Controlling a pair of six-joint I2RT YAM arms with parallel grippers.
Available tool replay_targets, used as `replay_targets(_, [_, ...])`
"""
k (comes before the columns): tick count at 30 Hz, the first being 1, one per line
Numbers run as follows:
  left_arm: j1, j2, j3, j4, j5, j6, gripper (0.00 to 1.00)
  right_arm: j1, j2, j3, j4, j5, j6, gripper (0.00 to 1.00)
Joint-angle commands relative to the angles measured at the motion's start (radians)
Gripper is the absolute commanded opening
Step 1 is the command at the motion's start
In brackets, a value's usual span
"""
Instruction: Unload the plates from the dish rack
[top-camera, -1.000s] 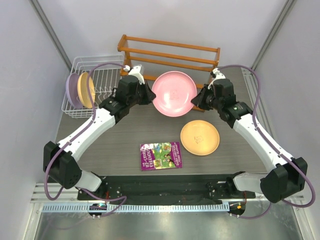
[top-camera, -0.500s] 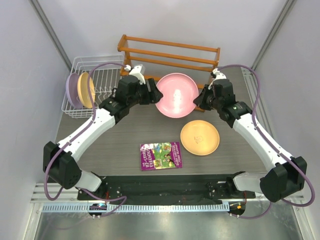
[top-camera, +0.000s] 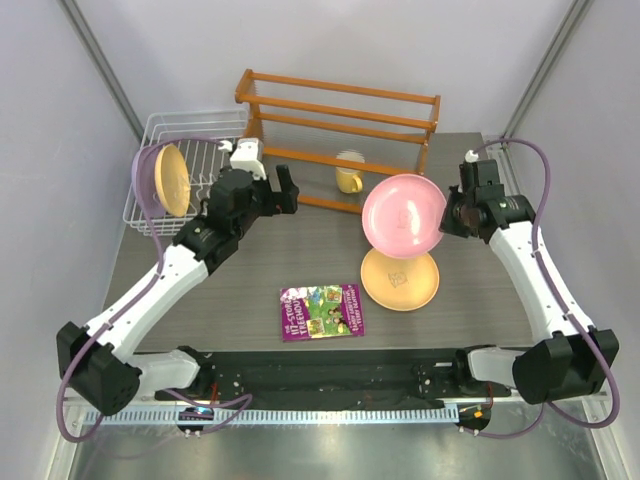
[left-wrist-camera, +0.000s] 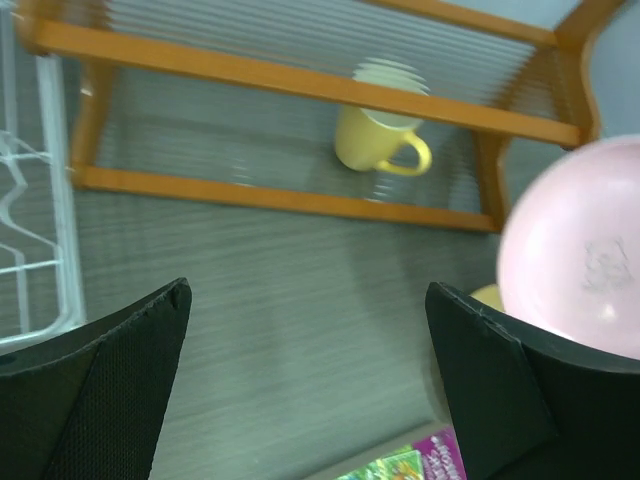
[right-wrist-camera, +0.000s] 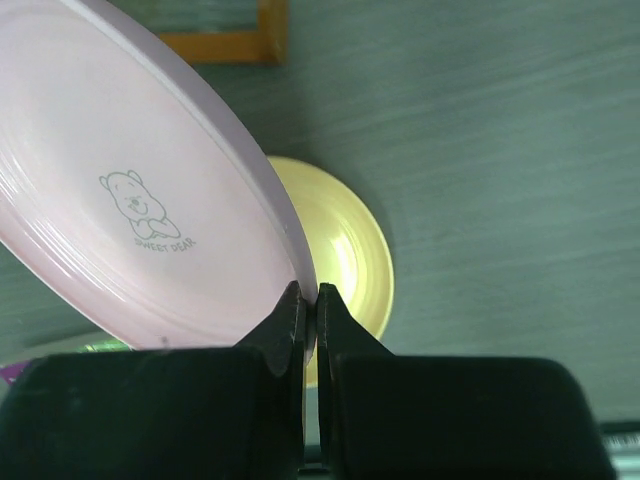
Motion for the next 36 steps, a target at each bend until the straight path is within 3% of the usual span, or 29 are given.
replay_targets(1, [-0.001,-0.068,-0.071,0.096,-0.213,0.110,1.00,-0.011,0.007,-0.006,-0.156,-0.029,0.003,0.01])
replay_targets(5, [0.001,-0.083,-0.071,0.078,-0.261,0.185,0.99,-0.029,0.021,-0.079,-0.147,-0.074,0.040,0.01])
replay_targets(11, [0.020,-0.108,-0.079,0.048,-0.306,0.155,1.00,-0.043,-0.030,-0.181,-0.101,-0.076,0.103,0.01])
replay_targets(18, [0.094,-0.131,-0.085,0.026,-0.286,0.115,0.99,-0.048,-0.062,-0.297,-0.044,-0.158,0.135,0.01])
replay_targets(29, [0.252,-0.140,-0.095,0.015,-0.183,0.058,0.99,-0.055,-0.057,-0.379,0.045,-0.152,0.144,0.01])
replay_targets(36, [0.298,-0.111,-0.085,0.014,-0.159,0.044,0.99,-0.065,-0.014,-0.386,0.085,-0.134,0.143,0.09])
